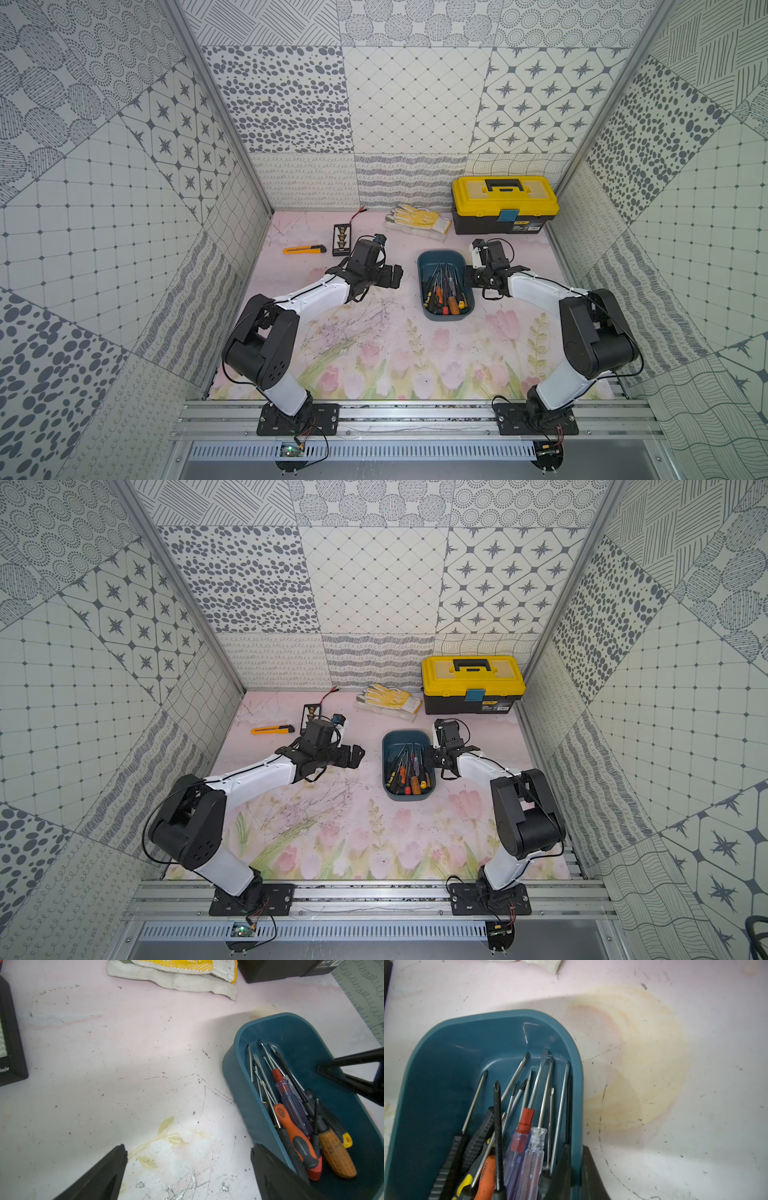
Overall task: Take out the screwdriver from the storage box
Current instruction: Pick up the storage box at the center of the board.
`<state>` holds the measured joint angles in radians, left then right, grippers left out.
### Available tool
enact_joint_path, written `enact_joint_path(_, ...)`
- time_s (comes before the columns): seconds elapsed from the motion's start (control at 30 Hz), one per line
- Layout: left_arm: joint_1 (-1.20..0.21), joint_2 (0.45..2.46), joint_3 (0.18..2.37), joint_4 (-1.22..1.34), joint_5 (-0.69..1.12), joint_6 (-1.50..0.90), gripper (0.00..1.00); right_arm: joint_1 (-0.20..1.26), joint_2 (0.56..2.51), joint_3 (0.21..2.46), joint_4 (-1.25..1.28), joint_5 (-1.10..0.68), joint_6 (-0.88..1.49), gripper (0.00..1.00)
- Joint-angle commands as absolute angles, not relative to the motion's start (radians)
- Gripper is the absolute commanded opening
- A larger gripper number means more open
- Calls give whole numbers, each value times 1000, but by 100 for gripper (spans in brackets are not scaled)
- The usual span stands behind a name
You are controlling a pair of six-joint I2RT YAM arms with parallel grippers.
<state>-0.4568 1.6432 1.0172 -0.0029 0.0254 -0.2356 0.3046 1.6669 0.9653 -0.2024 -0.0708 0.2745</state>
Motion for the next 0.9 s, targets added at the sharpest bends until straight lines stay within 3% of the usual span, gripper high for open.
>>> enact_joint_path(0.0,-459,1628,995,133,1,-302,99,350,1667,1016,-204,-107,234,0)
enact_joint_path(0.23,-459,1740,1181,-143,90,-330,99,424,1740,1097,-203,-106,255,0)
enact_joint_path(0.4,-473,1767,1162,-126,159,-350,99,452,1781,1134,-202,-99,268,0)
enact_joint_path(0.77,-482,1827,1196,-271,149,-361,70,462,1801,1161,-204,-92,272,0)
enact_joint_path(0.87,-483,1847,1205,-281,138,-370,67,463,1802,1160,-204,-95,273,0)
